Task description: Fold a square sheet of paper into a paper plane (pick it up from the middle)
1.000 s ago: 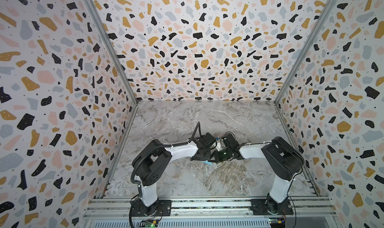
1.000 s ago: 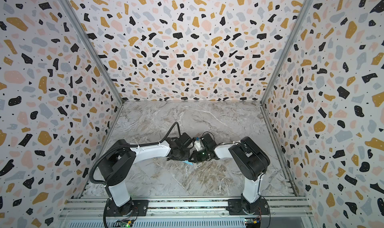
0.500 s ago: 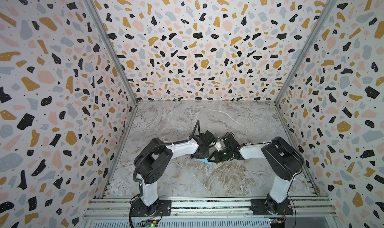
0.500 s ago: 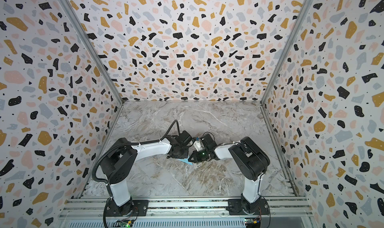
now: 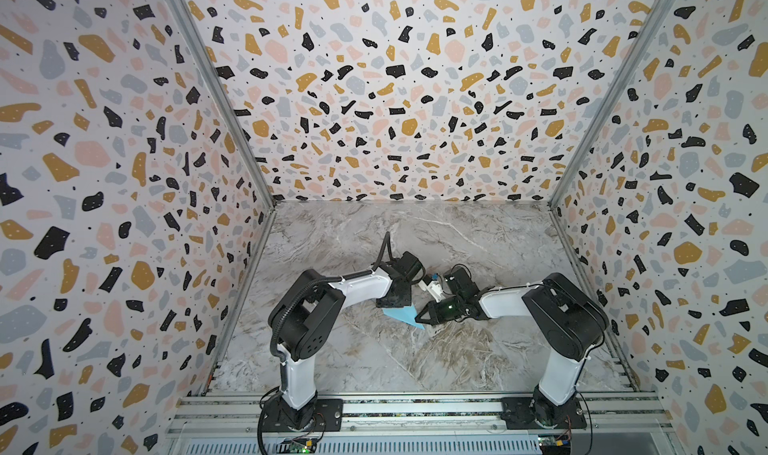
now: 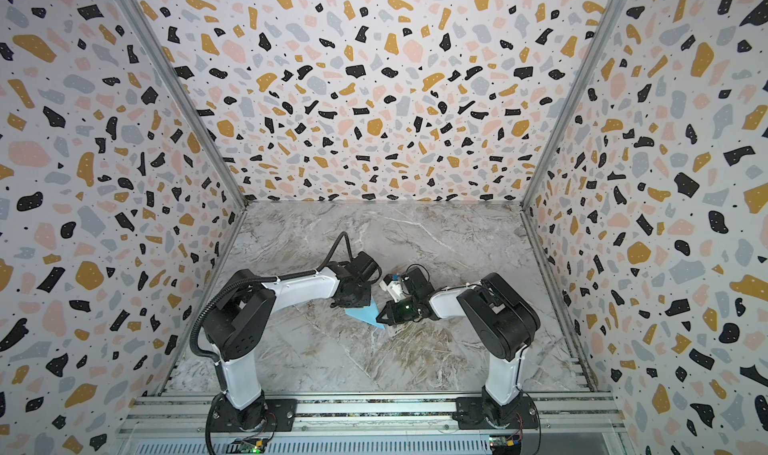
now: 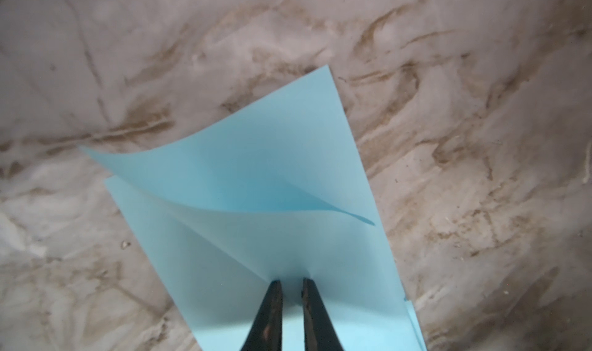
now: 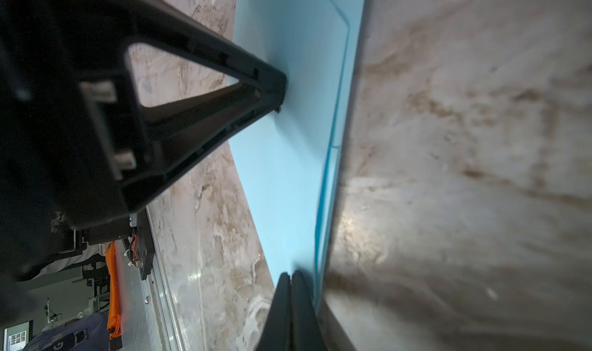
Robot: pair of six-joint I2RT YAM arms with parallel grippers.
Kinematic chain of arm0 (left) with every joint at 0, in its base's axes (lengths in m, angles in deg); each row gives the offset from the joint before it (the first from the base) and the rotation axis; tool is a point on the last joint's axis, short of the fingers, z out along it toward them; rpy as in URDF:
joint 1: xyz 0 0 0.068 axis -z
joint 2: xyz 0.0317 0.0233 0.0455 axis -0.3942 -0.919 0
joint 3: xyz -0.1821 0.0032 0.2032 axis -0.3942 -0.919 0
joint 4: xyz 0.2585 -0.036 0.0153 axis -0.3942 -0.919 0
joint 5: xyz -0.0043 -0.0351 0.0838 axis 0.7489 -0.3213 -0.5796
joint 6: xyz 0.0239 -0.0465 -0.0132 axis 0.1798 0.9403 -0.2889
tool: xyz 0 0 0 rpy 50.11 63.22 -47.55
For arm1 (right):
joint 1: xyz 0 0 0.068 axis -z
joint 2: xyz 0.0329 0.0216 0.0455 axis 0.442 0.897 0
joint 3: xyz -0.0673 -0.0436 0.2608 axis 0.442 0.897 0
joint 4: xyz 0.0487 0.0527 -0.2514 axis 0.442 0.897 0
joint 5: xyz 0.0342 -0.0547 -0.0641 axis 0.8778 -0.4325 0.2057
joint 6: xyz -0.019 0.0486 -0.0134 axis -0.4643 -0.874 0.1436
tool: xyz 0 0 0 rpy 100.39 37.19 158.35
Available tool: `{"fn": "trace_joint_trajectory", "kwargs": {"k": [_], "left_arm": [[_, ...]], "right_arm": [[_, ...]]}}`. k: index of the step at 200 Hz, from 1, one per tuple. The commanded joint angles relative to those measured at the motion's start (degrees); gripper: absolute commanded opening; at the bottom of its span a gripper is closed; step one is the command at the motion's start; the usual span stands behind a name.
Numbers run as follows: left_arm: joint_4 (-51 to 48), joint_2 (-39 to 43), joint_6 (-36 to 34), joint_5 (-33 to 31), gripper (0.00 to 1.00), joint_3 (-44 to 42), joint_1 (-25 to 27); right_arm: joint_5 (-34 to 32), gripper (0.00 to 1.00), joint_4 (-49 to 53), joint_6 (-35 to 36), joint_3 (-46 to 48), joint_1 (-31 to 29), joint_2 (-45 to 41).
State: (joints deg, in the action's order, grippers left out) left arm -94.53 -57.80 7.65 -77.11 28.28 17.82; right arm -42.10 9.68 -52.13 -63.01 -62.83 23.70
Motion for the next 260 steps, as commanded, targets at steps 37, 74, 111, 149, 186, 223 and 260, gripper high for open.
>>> {"fn": "trace_joint_trajectory", "kwargs": {"k": [37,74,111,149,186,223,260], "left_arm": [[-0.8,-2.2,-2.0,-1.8,0.13,0.9,-1.6],[-1.4,-3.1,-3.3,-2.3,0.12,1.5,-3.0],[-2.1,-4.4,-4.7,-3.3,0.12,2.5,-4.3],[-2.4,-4.9,-5.3,-4.3,0.07,2.4,-5.7],[-3.2,-5.0,-5.6,-5.7,0.06,2.5,-6.6],[-3.2,-5.0,-6.3,-6.2,0.06,2.5,-8.0],[-3.0,-5.8,-7.4,-6.6,0.06,3.5,-9.7]], "right_arm": [[-8.3,0.04,8.1,1.3,3.1,0.8,2.5],[-9.1,0.04,8.6,1.8,3.3,0.9,2.8],[-9.6,0.04,8.7,2.3,3.6,0.9,3.1],[-9.7,0.03,8.8,2.5,3.8,1.0,3.1],[-9.7,0.03,8.8,2.3,3.8,1.0,3.1],[-9.7,0.03,8.7,2.3,3.9,1.0,3.1],[-9.7,0.03,8.6,2.3,4.1,1.0,3.2]]}}
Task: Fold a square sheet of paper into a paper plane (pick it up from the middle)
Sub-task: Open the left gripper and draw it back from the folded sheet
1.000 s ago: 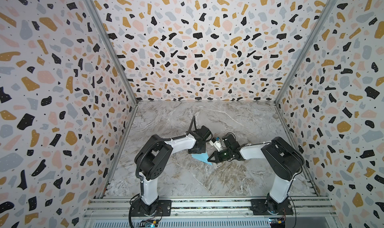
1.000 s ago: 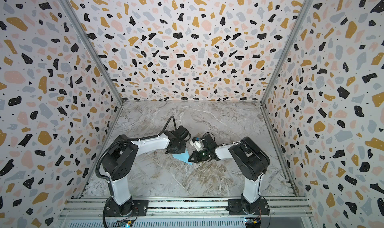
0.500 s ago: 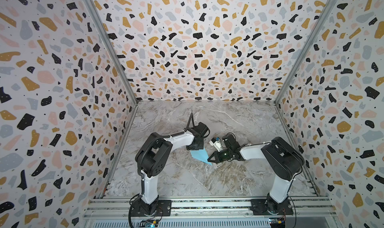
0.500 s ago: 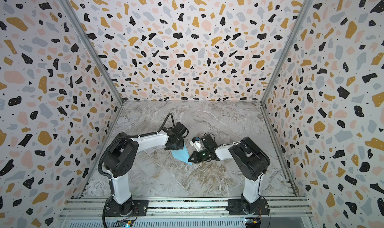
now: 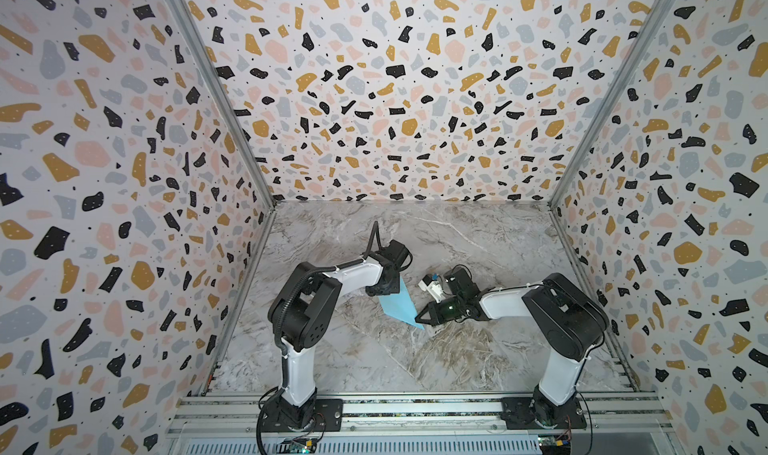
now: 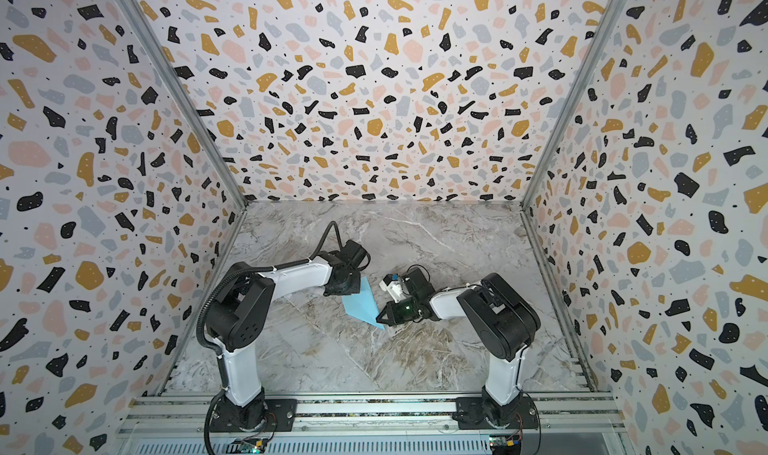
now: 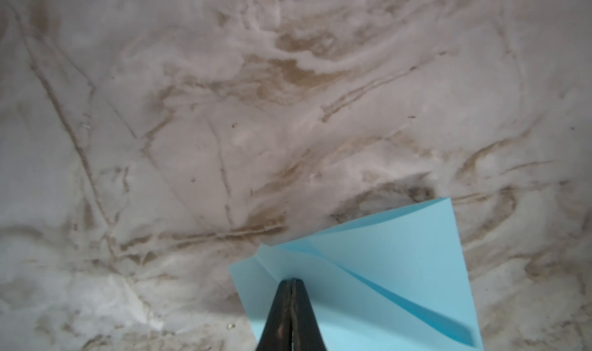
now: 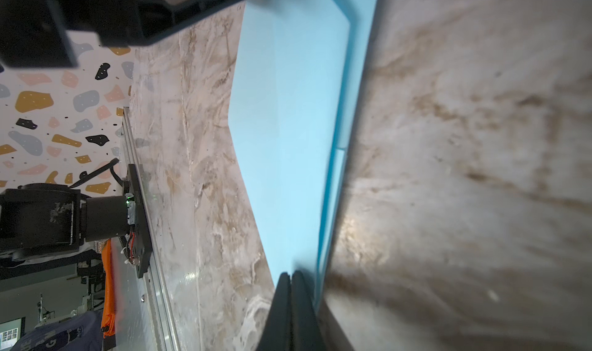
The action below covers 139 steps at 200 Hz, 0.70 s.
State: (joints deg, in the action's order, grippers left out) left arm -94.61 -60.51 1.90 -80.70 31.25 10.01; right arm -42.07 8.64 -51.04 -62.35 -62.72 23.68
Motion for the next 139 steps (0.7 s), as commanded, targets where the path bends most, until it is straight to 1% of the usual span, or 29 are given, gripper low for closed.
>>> {"fn": "trace_joint_trajectory", "kwargs": {"k": [1,59,90,119,139], "left_arm": [[-2.9,-3.2,-1.7,-3.0,0.06,0.6,-1.9],[-4.1,-6.2,-4.2,-3.5,0.06,4.1,-4.4],[-5.5,-6.8,-5.3,-4.1,0.06,7.3,-5.3],[-6.4,-2.9,-5.2,-3.4,0.09,10.3,-6.0],[-5.5,2.6,-4.3,-3.1,0.16,10.1,-6.0]], "right_arm": [[-9.8,0.03,9.7,1.3,3.4,1.0,3.2],[-9.9,0.03,9.5,1.1,3.5,0.9,3.1],[-9.8,0.04,9.2,1.0,3.4,0.9,2.8],[-7.4,0.08,8.2,0.6,2.2,0.9,1.2],[-5.9,0.11,7.4,0.0,0.7,0.8,-1.5]]}}
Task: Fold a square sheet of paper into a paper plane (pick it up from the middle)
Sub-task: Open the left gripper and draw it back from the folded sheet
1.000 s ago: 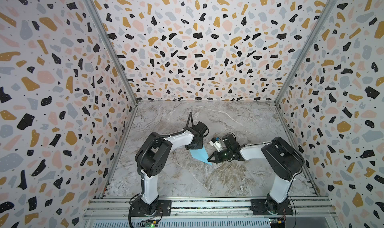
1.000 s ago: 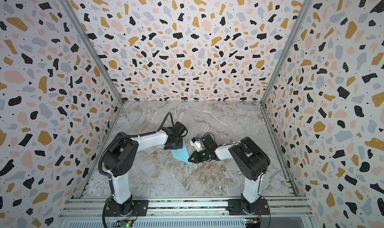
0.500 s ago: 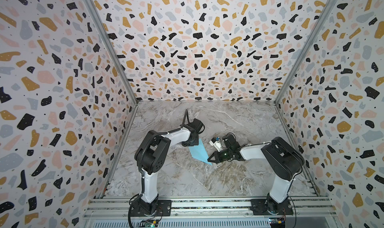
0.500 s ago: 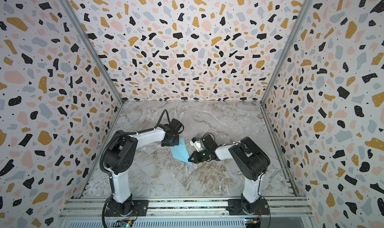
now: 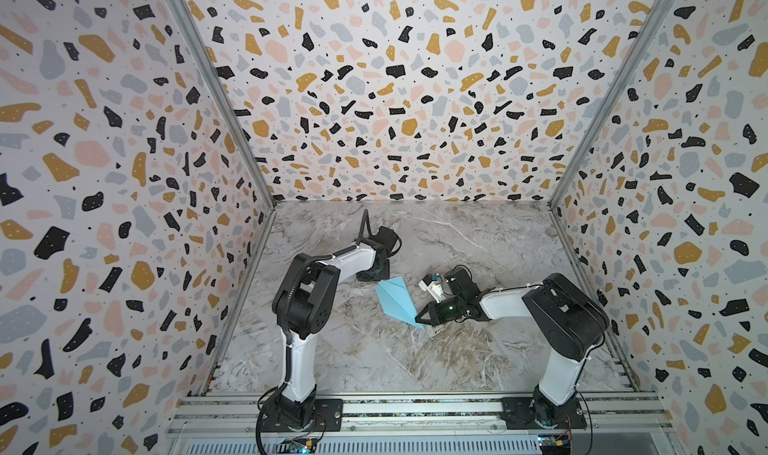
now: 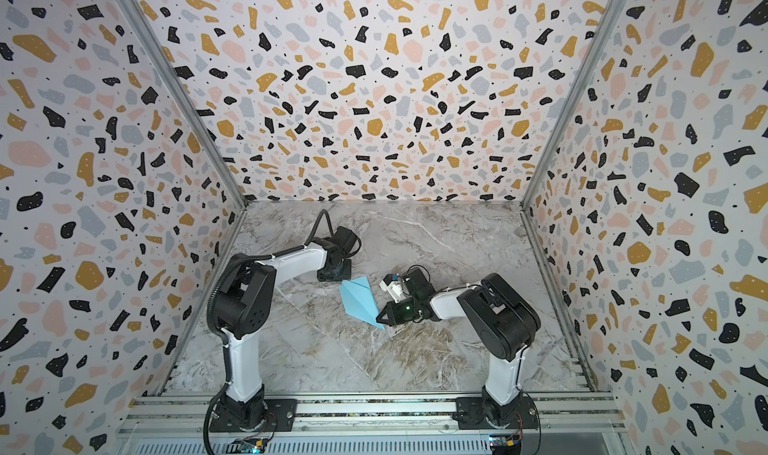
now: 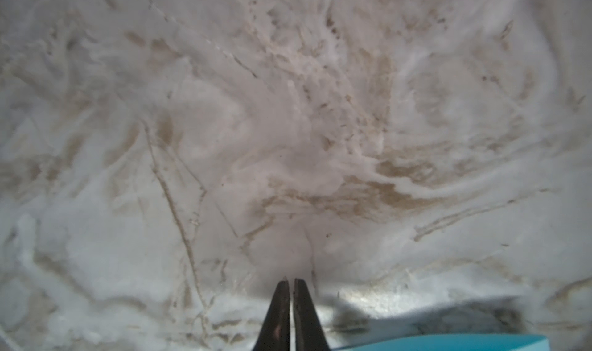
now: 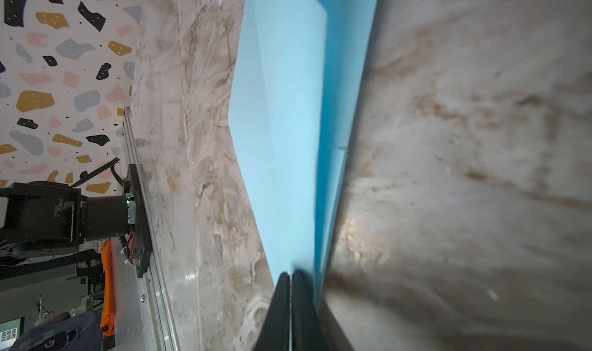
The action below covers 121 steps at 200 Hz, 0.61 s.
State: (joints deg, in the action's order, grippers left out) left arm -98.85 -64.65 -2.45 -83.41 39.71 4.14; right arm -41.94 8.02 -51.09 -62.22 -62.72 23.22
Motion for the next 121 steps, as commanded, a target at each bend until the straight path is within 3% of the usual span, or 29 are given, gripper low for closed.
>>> {"fn": "trace_joint_trajectory", "kwargs": {"k": [1,30,66,93,121], "left_arm": [[-1.2,7.1,0.2,-0.4,0.16,1.5,-0.2],[2.1,16.1,2.6,-1.1,0.30,-3.0,-0.7],[7.6,27.2,3.4,-0.4,0.48,-11.1,-1.9],[13.4,35.8,2.2,1.1,0.69,-19.3,-2.7],[19.1,43.0,1.8,3.9,0.85,-27.6,-3.8]], "right_arm": [[-6.0,0.11,8.0,0.0,0.5,0.7,-1.2],[-5.4,0.19,6.7,-0.5,-2.2,0.9,-6.2],[-8.6,0.38,5.2,1.2,-2.4,1.0,-12.3],[-12.8,0.53,3.6,5.4,-0.5,1.3,-16.0],[-10.3,0.57,2.6,12.5,-1.8,2.0,-14.9]]}}
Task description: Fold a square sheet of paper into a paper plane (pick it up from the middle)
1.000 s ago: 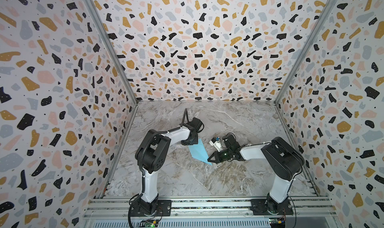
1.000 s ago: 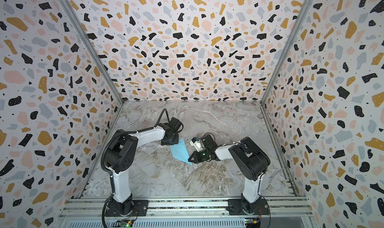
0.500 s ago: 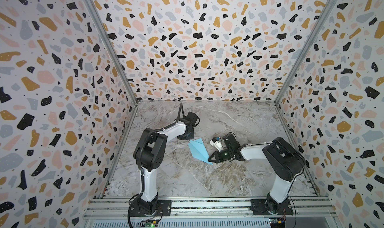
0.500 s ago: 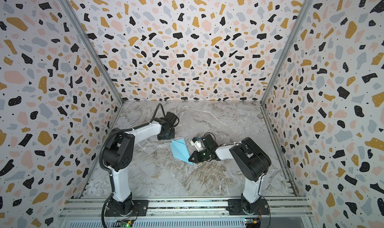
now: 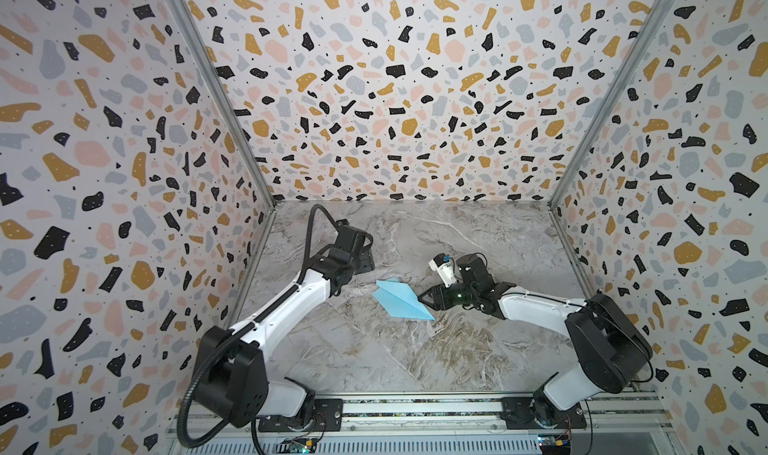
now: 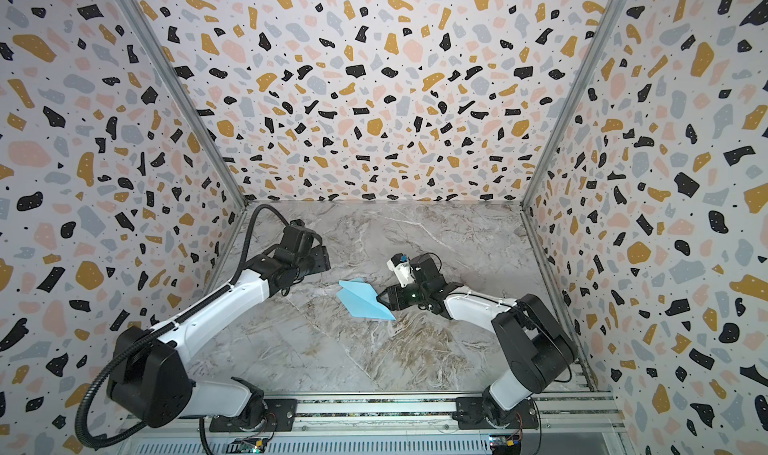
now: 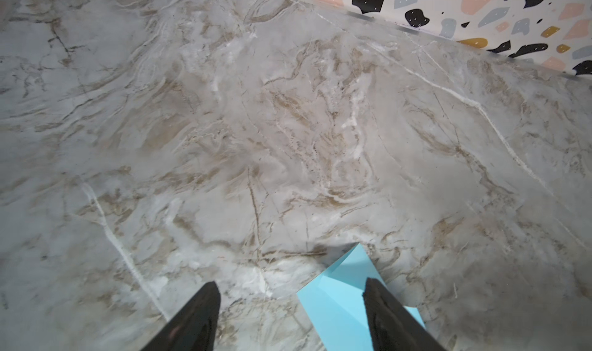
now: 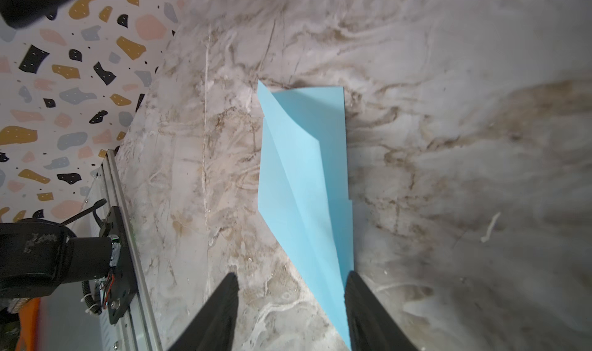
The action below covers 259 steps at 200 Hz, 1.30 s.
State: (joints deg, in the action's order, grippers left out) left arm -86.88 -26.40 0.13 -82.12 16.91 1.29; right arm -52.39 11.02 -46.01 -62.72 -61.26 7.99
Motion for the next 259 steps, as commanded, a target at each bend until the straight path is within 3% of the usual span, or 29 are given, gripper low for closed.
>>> {"fn": "trace_joint_trajectory", "kwargs": {"k": [1,29,85,142,168,199,259], "left_arm": [[7.3,4.9,-0.8,2.8,0.86,-5.0,-0.9],[11.2,8.9,-0.2,6.9,1.00,-11.3,-2.1],[20.2,10.1,3.3,17.2,1.00,-20.4,-4.3],[24.5,5.7,4.8,23.2,1.00,-22.1,-4.4],[27.4,5.2,5.8,25.9,0.99,-23.3,-4.4],[34.1,6.5,8.5,31.8,0.99,-25.9,-4.4],[58.4,10.9,23.6,41.7,0.99,-33.5,-3.5]], "right_arm": [[0.3,0.57,-0.4,7.4,-1.4,0.6,0.5],[5.4,0.57,2.0,13.1,-6.8,1.3,6.3],[11.1,0.51,5.3,15.5,-15.4,2.5,17.3],[19.6,0.31,5.5,16.1,-18.0,3.0,21.7],[22.2,0.15,4.9,15.4,-18.2,3.0,22.2],[23.9,0.03,-0.3,9.6,-16.6,3.1,19.8],[22.6,0.00,-20.2,-11.6,-8.1,3.2,9.8]]}}
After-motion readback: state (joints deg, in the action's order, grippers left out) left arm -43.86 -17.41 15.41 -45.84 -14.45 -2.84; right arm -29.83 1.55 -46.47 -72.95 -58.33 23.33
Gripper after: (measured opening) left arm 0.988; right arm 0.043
